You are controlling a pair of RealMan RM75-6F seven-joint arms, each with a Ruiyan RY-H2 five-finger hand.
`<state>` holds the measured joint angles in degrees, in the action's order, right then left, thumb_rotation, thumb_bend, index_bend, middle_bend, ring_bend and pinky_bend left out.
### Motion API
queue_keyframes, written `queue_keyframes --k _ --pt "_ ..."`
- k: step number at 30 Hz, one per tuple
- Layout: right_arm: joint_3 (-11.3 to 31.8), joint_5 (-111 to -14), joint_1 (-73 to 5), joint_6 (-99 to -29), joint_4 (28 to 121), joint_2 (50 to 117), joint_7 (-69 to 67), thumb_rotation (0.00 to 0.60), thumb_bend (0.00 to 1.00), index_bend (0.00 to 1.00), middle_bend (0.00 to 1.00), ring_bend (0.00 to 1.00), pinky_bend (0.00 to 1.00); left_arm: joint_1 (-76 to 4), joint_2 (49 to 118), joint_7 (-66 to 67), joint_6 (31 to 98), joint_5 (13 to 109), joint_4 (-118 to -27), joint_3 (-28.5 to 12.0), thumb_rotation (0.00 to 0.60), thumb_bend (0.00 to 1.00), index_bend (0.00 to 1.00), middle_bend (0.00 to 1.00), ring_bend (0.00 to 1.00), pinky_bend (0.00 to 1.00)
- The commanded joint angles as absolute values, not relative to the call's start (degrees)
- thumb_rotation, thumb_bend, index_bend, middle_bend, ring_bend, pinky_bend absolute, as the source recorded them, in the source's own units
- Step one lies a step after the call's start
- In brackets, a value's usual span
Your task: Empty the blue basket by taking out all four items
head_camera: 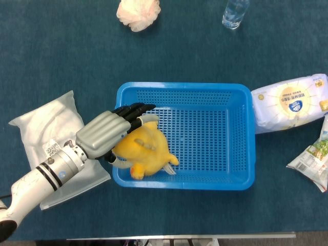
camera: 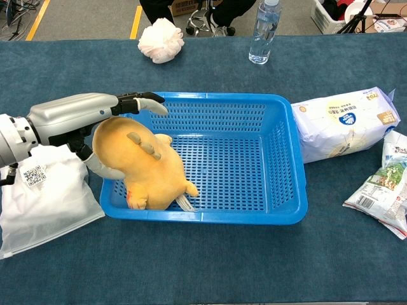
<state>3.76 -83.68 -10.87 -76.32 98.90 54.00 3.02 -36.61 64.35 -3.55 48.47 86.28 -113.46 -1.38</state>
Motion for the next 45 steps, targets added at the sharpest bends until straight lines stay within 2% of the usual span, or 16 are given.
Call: queue_keyframes --k 1,5,10,15,18,28,39,45 --pt "3.76 -83.69 -10.86 -76.33 98.90 54.01 3.02 0.600 0.00 0.06 0.27 0.20 0.48 -36.56 64.97 -2.47 48.89 85.51 -113.24 -1.28 0.600 0.12 0.15 0.00 0.00 0.20" --pt "3.79 -83.70 -10.86 -76.33 98.93 53.99 3.02 0.600 0.00 0.06 0.27 0.20 0.48 -36.50 65.81 -1.82 49.40 84.82 -112.95 -1.19 0.600 0.12 0.19 0.00 0.00 0.29" --pt "3.76 -83.63 -10.88 -76.18 98.87 54.01 2.93 0.600 0.00 0.06 0.28 0.20 0.48 -36.26 66.64 -1.98 50.30 84.77 -112.52 -1.02 0.600 0.12 0.24 0.01 0.09 0.43" --pt "3.75 -83.69 -10.78 -76.31 98.74 54.02 2.65 0.600 0.00 0.06 0.28 0.20 0.48 -36.10 67.14 -1.71 50.83 84.20 -112.27 -0.88 0.600 0.12 0.29 0.08 0.17 0.51" --pt "3.71 -83.71 -10.72 -76.32 98.70 54.01 2.53 0.600 0.00 0.06 0.28 0.20 0.48 -36.05 67.35 -1.80 51.09 83.97 -112.24 -0.85 0.600 0.12 0.32 0.12 0.20 0.54" --pt "3.66 -83.71 -10.73 -76.11 98.45 54.14 2.00 0.600 0.00 0.06 0.28 0.20 0.48 -35.71 67.42 -2.04 52.10 83.78 -112.49 -0.62 0.600 0.12 0.44 0.38 0.31 0.63" --pt "3.62 -83.70 -10.72 -76.02 98.26 54.34 1.83 0.600 0.00 0.07 0.28 0.20 0.48 -35.18 66.74 -1.45 53.12 84.05 -113.51 -0.09 0.600 0.12 0.58 0.54 0.41 0.68" --pt "3.62 -83.65 -10.66 -76.06 98.13 54.40 1.71 0.600 0.00 0.07 0.28 0.20 0.48 -35.17 65.51 -0.53 53.40 83.91 -115.20 -0.15 0.600 0.12 0.62 0.58 0.44 0.71"
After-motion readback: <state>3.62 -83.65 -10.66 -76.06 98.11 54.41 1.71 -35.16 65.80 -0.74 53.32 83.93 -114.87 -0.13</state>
